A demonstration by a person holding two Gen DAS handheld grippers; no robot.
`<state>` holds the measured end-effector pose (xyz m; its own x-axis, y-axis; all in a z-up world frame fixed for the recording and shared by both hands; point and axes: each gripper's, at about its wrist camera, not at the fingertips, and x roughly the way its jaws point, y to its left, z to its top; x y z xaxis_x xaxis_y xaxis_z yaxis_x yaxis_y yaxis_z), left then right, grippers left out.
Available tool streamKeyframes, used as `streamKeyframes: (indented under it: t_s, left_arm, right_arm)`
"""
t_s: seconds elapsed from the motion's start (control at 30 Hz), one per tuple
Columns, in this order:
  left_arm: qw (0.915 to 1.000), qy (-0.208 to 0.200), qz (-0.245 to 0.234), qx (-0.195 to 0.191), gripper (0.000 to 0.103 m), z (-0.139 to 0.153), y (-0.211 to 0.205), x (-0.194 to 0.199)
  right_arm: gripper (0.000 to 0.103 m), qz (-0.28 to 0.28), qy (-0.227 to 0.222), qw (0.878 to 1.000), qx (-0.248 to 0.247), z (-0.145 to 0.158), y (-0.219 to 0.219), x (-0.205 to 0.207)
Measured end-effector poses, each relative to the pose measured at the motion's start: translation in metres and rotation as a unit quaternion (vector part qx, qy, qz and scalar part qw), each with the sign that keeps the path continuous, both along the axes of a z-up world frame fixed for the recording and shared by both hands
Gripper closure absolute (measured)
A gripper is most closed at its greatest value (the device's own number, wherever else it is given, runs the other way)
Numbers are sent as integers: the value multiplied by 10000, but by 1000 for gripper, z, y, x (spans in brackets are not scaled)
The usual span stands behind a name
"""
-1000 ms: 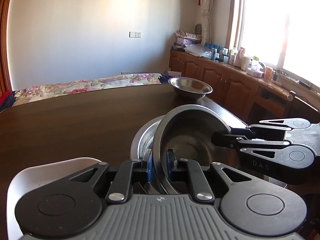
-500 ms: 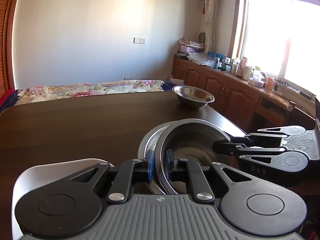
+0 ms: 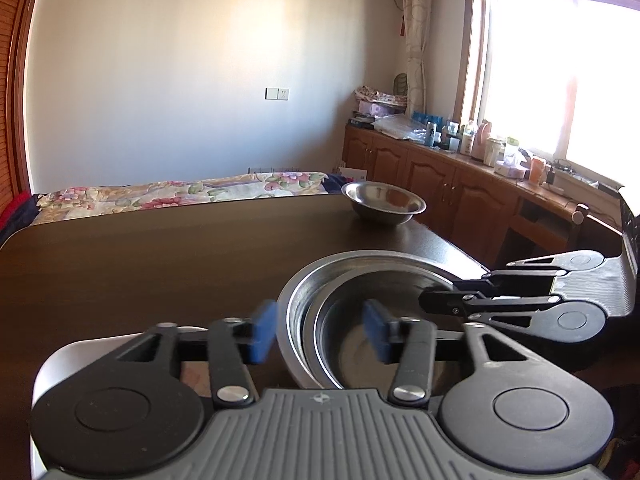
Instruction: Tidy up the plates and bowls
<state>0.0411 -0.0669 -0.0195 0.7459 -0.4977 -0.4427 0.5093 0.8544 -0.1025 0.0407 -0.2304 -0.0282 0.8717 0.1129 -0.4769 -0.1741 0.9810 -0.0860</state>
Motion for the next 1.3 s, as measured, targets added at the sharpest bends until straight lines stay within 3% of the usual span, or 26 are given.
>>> streamKeyframes:
  t_s: [0.07, 0.27, 0.57, 0.6, 0.67, 0.8, 0.9, 0.97, 1.13, 1.3]
  left_arm:
    - [10000, -15, 1, -13, 32, 0, 1, 0]
    - [9999, -102, 70, -5, 15, 0, 1, -1]
    - [9998, -207, 67, -11, 10, 1, -1, -3]
    - [9997, -218, 88, -17, 10, 1, 0, -3]
    - [9997, -221, 135, -14, 10, 2, 0, -2]
    - [9994, -289, 173, 72, 10, 3, -1, -1]
    - [9994, -281, 165, 66, 10, 4, -1, 0]
    - [9994, -283, 181, 87, 10, 3, -2, 1]
    - [9994, -307, 164, 92, 9, 4, -2, 0]
    - [9993, -327, 176, 85, 7, 5, -1, -1]
  right_arm:
    - [88, -11, -13, 10000, 28, 0, 0, 0]
    - [88, -8, -130, 9998, 158, 2, -2, -2]
    - [85, -120, -374, 9988, 300, 11, -6, -8]
    - [82, -135, -400, 9986, 311, 11, -8, -8]
    - [58, -175, -488, 9981, 346, 13, -10, -10]
    - [52, -242, -562, 9972, 421, 14, -15, -13]
    - [35, -344, -635, 9963, 457, 15, -20, -14]
    - [16, -428, -711, 9955, 448, 15, -21, -16]
    - [0, -581, -838, 9938, 431, 15, -25, -18]
    - [0, -754, -876, 9919, 518, 13, -31, -16]
